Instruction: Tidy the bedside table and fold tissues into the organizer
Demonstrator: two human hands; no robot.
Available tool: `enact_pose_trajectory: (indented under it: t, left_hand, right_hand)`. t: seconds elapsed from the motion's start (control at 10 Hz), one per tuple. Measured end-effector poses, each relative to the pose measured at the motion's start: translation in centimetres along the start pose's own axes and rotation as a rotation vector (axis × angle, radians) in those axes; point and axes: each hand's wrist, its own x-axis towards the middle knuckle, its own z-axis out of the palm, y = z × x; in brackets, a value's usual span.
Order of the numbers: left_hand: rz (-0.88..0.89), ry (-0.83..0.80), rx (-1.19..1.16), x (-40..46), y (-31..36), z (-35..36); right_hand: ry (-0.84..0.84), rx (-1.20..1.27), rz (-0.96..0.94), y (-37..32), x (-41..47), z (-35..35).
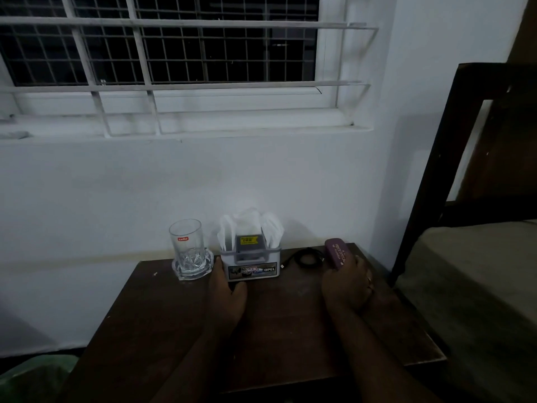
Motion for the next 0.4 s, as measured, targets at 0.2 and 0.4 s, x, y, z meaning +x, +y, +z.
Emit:
enact_pose_trajectory:
  t: [0.2, 0.4]
  left_hand:
    - [0.042, 0.034, 0.063, -0.1, 0.1, 0.0]
    - [0.415, 0.212, 0.439, -0.7, 2.7, -1.5]
  right_hand:
    - [0.070, -0.044, -0.070, -0.7, -0.6, -0.1]
    - [0.222, -0.073, -0.563, -2.9, -2.2, -1.6]
